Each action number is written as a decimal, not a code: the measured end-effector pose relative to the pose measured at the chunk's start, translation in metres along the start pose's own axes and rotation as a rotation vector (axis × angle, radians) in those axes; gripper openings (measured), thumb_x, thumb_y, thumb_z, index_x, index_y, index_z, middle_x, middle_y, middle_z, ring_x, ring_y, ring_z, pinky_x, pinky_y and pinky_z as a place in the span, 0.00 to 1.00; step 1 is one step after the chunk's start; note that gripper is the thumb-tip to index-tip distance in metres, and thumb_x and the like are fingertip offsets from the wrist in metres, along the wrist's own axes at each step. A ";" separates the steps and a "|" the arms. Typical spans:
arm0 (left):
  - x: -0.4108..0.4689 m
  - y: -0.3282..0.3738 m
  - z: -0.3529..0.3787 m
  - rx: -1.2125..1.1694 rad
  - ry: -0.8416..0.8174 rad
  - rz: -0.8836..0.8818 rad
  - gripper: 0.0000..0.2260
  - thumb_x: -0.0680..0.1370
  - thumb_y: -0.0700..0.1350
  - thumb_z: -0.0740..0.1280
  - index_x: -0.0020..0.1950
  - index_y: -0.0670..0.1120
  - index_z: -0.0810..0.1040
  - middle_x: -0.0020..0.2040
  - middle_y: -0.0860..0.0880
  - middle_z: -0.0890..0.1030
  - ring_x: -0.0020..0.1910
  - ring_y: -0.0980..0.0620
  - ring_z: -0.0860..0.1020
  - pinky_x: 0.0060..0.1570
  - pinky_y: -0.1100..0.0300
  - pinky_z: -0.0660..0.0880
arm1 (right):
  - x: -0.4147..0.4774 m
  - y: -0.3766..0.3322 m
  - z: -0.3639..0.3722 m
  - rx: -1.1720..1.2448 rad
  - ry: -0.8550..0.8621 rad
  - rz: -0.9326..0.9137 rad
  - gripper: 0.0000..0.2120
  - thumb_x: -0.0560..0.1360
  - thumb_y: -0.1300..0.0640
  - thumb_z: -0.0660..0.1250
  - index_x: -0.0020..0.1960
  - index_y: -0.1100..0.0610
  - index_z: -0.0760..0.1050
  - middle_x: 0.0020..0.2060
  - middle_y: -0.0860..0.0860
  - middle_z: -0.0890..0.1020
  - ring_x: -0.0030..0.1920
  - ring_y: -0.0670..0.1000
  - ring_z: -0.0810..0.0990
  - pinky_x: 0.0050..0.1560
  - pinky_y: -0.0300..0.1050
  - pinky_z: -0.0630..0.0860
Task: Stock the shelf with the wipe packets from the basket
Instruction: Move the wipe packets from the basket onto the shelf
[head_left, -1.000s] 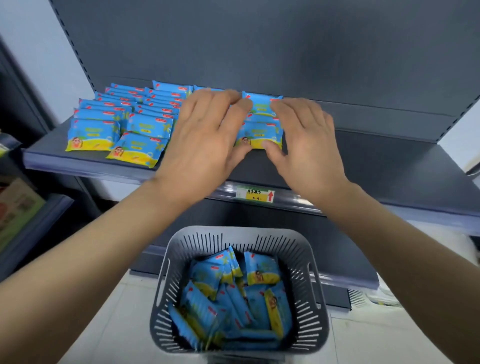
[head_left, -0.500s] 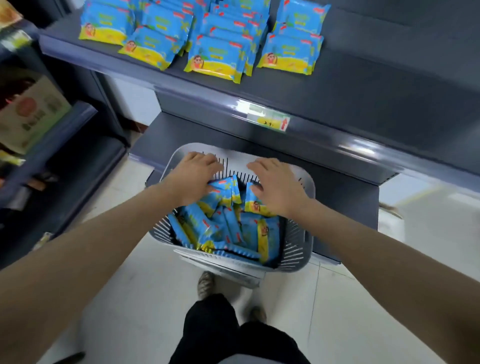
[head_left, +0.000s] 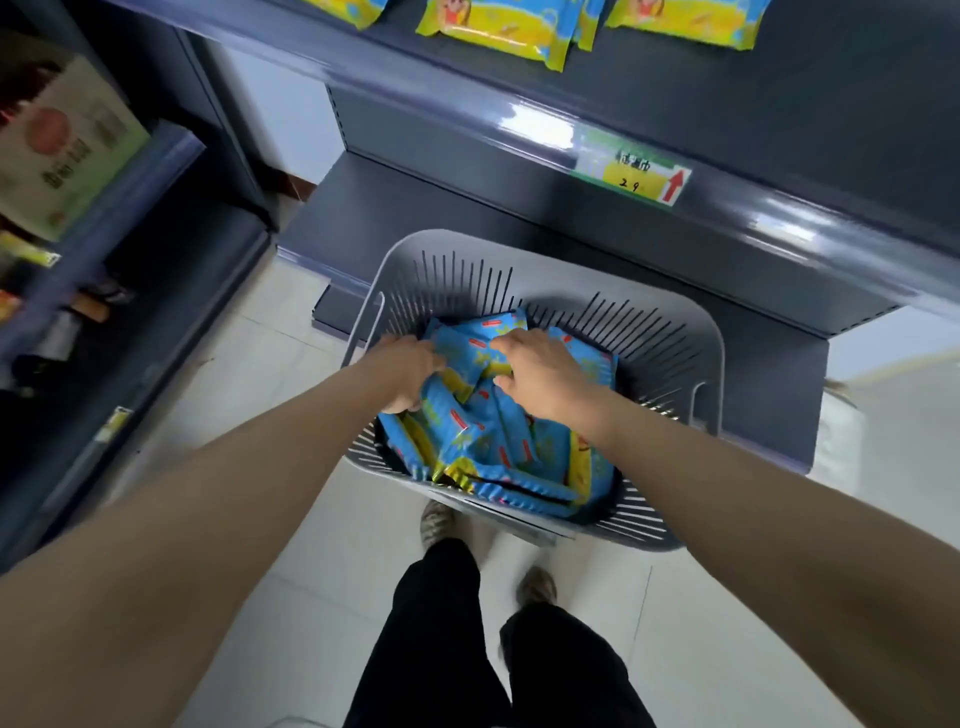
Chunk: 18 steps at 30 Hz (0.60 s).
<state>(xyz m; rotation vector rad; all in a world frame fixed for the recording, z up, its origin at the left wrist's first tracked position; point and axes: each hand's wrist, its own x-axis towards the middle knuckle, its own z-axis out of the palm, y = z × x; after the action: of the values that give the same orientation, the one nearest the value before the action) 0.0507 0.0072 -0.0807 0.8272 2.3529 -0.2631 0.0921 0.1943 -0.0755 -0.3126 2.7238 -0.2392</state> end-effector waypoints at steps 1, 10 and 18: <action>0.003 -0.002 0.000 -0.008 -0.001 0.009 0.28 0.73 0.46 0.70 0.71 0.50 0.65 0.67 0.47 0.67 0.65 0.44 0.65 0.64 0.50 0.63 | 0.008 -0.001 0.004 0.015 -0.018 0.004 0.24 0.78 0.53 0.62 0.72 0.57 0.63 0.67 0.55 0.70 0.66 0.59 0.66 0.63 0.56 0.68; 0.007 -0.007 -0.011 0.129 -0.045 0.117 0.17 0.70 0.47 0.72 0.59 0.49 0.77 0.58 0.50 0.74 0.60 0.46 0.65 0.57 0.54 0.66 | 0.055 -0.010 0.034 -0.014 -0.109 0.142 0.21 0.76 0.49 0.65 0.63 0.59 0.71 0.67 0.59 0.68 0.70 0.63 0.59 0.65 0.57 0.65; -0.011 -0.002 -0.056 0.185 0.163 0.133 0.11 0.70 0.38 0.66 0.51 0.47 0.79 0.51 0.49 0.79 0.58 0.47 0.70 0.51 0.56 0.68 | 0.065 -0.007 0.023 0.297 -0.099 0.318 0.06 0.76 0.58 0.63 0.50 0.60 0.74 0.56 0.60 0.78 0.63 0.60 0.73 0.56 0.49 0.72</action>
<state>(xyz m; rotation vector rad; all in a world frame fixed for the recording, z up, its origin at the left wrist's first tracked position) 0.0284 0.0206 -0.0301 1.1277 2.4366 -0.3732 0.0442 0.1685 -0.1183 0.1863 2.5450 -0.5137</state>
